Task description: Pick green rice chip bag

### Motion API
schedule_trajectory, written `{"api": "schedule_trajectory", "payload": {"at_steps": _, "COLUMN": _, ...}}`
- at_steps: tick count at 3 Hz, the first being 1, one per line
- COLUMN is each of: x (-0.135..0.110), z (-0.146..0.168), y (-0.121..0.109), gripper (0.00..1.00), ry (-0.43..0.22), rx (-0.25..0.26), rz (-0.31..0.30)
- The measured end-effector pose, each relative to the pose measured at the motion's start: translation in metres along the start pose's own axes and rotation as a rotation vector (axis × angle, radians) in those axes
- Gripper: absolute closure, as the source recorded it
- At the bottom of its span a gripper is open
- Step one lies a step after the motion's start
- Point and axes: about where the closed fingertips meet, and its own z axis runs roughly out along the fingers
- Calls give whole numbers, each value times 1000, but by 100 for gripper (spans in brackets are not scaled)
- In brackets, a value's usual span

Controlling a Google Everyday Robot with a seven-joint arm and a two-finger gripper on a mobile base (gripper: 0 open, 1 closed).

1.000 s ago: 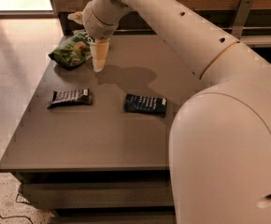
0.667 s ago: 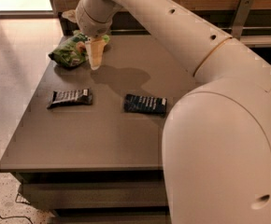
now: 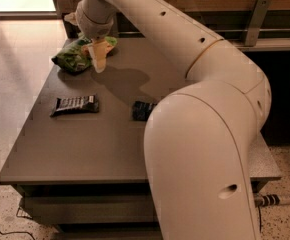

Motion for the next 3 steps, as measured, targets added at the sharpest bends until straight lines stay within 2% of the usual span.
{"api": "schedule_trajectory", "payload": {"at_steps": 2, "x": 9, "z": 19, "y": -26, "gripper": 0, "ry": 94, "rx": -52, "rz": -61}}
{"api": "schedule_trajectory", "payload": {"at_steps": 3, "x": 8, "z": 31, "y": -29, "gripper": 0, "ry": 100, "rx": -82, "rz": -73}}
